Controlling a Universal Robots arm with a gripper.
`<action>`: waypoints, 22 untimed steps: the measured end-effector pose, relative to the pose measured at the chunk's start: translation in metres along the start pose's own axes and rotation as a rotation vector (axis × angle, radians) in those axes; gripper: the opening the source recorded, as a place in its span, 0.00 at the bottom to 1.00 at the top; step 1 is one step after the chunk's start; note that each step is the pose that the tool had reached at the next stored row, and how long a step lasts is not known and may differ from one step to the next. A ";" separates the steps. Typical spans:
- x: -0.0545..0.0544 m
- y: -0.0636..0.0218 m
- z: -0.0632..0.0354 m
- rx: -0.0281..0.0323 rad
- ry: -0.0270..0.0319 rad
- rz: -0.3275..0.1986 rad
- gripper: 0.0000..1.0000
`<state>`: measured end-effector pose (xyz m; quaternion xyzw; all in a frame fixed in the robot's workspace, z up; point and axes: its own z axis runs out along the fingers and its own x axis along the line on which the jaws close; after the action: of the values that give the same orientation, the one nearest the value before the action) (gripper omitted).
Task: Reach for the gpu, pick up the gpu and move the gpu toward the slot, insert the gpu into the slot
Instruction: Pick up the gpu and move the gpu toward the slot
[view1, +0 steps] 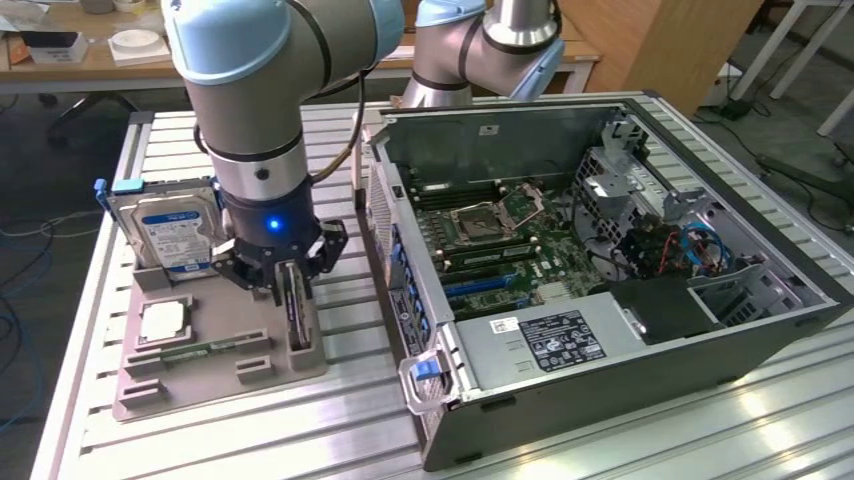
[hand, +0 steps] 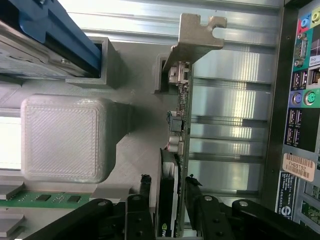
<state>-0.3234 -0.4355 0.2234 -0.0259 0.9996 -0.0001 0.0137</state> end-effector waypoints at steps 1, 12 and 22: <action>0.000 0.0000 0.0000 0.0000 0.0000 0.000 0.40; 0.000 0.0000 0.0000 0.0001 0.0000 0.000 0.32; 0.000 0.0000 0.0000 0.0000 0.0000 0.000 0.27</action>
<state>-0.3234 -0.4355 0.2234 -0.0259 0.9996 -0.0001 0.0137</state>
